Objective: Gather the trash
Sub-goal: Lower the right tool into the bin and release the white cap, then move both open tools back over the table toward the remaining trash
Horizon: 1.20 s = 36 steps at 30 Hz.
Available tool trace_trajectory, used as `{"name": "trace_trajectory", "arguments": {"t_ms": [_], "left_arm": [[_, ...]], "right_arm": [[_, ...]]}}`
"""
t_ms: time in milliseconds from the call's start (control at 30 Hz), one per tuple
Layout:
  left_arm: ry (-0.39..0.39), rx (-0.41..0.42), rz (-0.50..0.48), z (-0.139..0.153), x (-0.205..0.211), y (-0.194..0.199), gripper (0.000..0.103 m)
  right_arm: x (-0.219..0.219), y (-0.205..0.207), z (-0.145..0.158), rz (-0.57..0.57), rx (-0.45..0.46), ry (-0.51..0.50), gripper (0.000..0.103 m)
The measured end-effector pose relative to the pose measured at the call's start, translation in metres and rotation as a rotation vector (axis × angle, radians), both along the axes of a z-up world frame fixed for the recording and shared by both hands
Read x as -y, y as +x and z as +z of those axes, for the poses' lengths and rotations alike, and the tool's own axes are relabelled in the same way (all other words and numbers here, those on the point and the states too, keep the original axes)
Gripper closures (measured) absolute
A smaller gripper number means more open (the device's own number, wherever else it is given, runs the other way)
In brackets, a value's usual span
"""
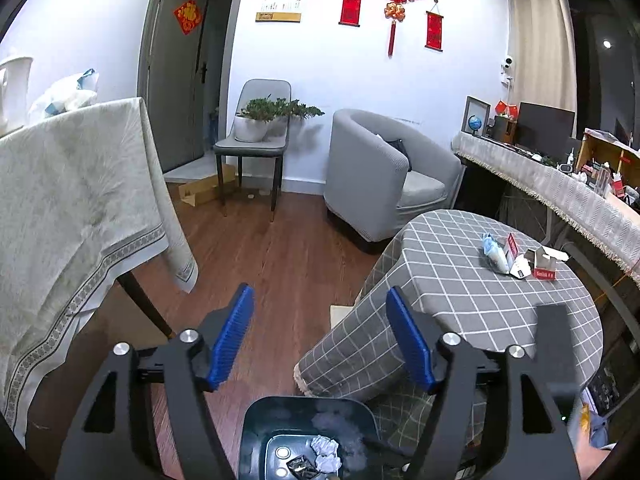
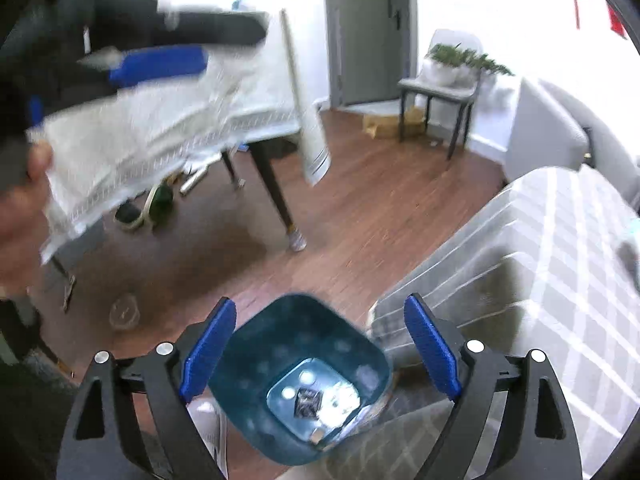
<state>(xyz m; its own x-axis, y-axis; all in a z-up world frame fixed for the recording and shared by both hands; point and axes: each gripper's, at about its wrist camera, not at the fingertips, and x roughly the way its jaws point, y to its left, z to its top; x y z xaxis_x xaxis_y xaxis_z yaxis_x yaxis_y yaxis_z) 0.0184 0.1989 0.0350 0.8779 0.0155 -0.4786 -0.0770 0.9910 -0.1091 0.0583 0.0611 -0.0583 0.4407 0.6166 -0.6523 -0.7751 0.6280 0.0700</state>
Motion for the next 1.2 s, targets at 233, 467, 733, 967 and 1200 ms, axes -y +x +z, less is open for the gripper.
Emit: {"name": "trace_trajectory", "arguments": {"t_ms": [233,467,733,967,1200], "left_arm": [[-0.03,-0.004,-0.012,-0.002,0.019,0.014,0.023],[-0.029,-0.013,-0.06,-0.004,0.052,0.03,0.022],[-0.018,-0.025,-0.113,-0.009,0.086,0.042,0.021],[-0.028,-0.029,-0.138,-0.013,0.104,0.054,0.02],[-0.045,-0.039,-0.158,-0.018,0.117,0.071,0.02]], "right_arm": [[0.05,0.021,0.022,-0.141,0.056,0.019,0.016],[0.092,0.035,0.028,-0.225,0.08,0.018,0.016],[0.137,0.045,0.038,-0.328,0.09,0.032,0.016],[0.172,0.055,0.044,-0.418,0.096,0.05,0.015],[0.188,0.072,0.049,-0.464,0.106,0.053,0.015]]}}
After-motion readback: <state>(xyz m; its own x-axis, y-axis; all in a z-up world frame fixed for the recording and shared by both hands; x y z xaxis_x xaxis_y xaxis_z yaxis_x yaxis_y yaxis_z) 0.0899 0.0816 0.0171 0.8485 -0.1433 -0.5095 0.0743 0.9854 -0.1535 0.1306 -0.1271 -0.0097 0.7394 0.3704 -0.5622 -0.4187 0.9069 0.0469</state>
